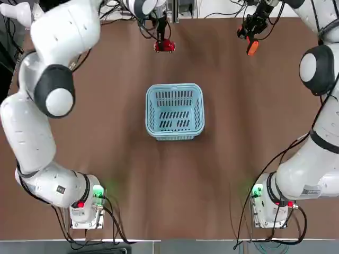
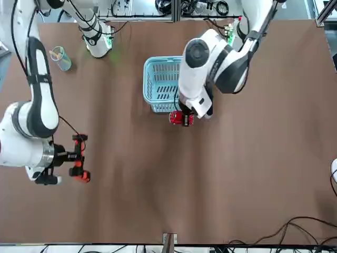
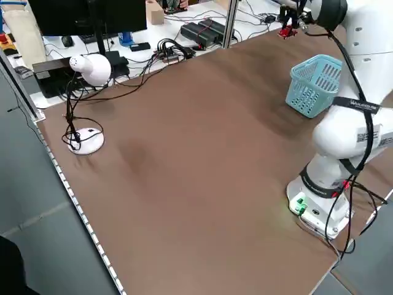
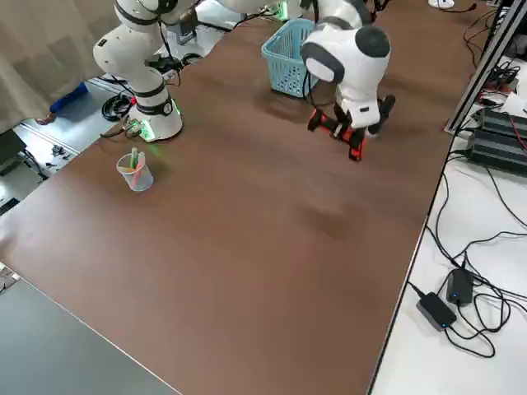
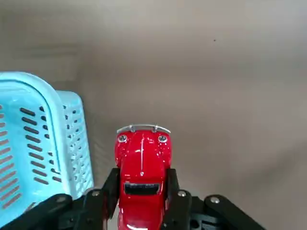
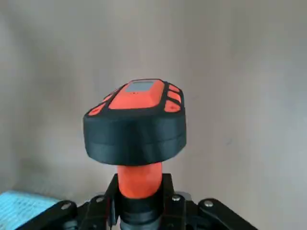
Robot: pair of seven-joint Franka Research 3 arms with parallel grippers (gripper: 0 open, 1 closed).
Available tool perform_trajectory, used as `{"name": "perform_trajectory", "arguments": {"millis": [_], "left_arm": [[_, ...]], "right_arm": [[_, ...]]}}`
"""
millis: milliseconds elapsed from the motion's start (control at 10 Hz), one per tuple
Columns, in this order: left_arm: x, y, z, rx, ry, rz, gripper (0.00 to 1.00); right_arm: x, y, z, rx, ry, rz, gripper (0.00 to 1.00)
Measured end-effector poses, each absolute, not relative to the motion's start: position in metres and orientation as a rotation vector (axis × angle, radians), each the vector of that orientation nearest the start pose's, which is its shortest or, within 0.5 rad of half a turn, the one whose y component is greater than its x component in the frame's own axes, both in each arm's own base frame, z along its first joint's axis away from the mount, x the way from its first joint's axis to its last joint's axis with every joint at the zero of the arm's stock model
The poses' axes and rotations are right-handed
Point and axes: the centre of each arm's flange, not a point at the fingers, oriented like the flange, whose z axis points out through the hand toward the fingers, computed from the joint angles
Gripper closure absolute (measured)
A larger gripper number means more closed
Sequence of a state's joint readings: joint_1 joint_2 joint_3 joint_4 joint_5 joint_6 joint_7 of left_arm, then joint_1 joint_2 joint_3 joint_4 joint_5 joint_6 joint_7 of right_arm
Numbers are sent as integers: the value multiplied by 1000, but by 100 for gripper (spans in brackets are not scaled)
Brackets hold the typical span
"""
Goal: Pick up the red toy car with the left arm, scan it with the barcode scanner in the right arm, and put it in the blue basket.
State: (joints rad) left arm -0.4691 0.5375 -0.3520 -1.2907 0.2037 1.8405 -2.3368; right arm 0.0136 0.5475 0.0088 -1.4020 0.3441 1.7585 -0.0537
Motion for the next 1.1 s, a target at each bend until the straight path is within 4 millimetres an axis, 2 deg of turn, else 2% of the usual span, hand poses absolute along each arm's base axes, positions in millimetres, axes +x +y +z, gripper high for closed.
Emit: {"name": "perform_trajectory", "arguments": {"millis": [200, 400, 600, 800, 1100], "left_arm": [[523, -503, 451, -2302, -2202, -86, 57], [522, -512, 476, -2316, -2258, -30, 57], [518, -517, 488, -2326, -2271, -17, 57], [512, -525, 483, -2323, -2261, -13, 57], [514, -527, 473, -2315, -2253, -8, 57]], "right_arm": [[673, 76, 396, -2673, -19, 378, 63], [657, 98, 400, -2499, -85, 500, 63], [643, 103, 402, -2299, -203, 567, 63], [633, 98, 398, -2138, -300, 581, 63], [625, 110, 404, -1938, -391, 544, 63]]}}
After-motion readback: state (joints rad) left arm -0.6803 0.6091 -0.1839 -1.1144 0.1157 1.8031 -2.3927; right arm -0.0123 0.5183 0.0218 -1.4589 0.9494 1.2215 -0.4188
